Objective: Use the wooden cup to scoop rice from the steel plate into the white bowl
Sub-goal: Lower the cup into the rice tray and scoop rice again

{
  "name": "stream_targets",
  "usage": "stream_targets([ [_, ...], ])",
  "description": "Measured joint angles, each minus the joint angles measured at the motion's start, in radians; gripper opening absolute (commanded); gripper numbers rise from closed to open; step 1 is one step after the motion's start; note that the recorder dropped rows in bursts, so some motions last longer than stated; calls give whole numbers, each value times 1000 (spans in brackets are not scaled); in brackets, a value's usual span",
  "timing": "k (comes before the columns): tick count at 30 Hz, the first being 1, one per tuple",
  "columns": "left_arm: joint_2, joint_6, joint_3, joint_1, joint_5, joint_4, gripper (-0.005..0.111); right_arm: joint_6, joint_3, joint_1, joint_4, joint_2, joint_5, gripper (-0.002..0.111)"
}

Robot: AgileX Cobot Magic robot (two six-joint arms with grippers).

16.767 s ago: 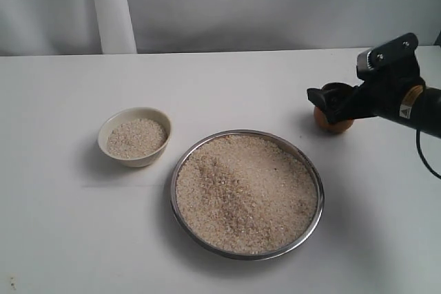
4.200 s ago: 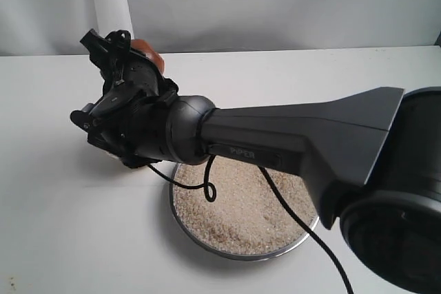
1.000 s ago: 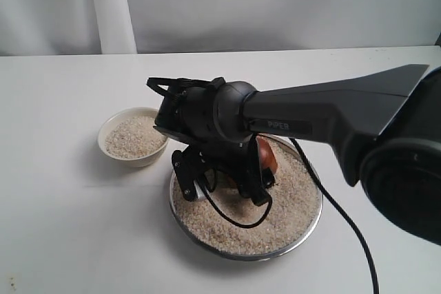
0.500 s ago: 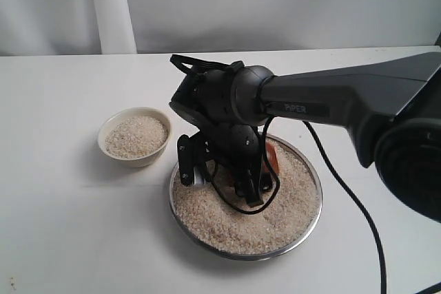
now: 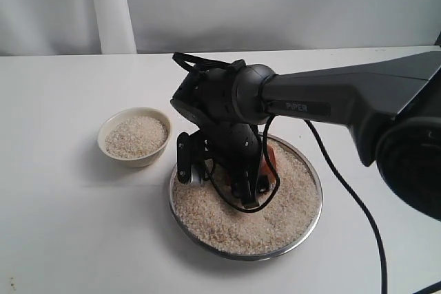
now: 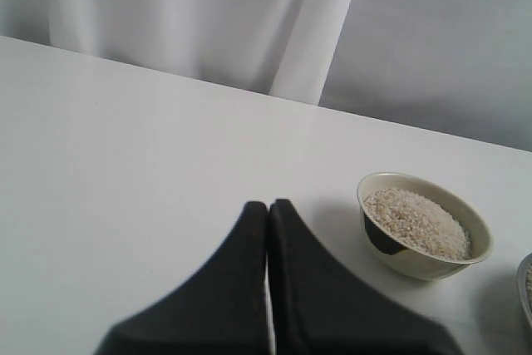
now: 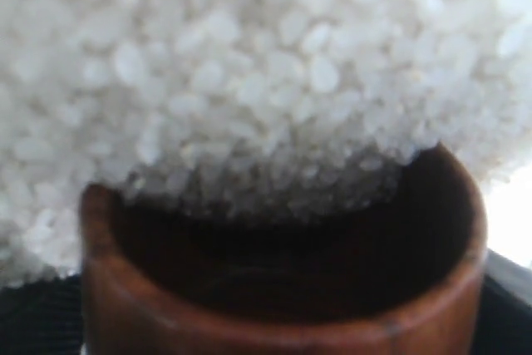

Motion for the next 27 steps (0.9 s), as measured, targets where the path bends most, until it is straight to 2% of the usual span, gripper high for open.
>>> stream_targets([
  [11,0,0,0,0,0,0,0,13,9,-36,102,-20,-41,0],
  [27,0,0,0,0,0,0,0,16,270,-78,207,-163,-384,0],
])
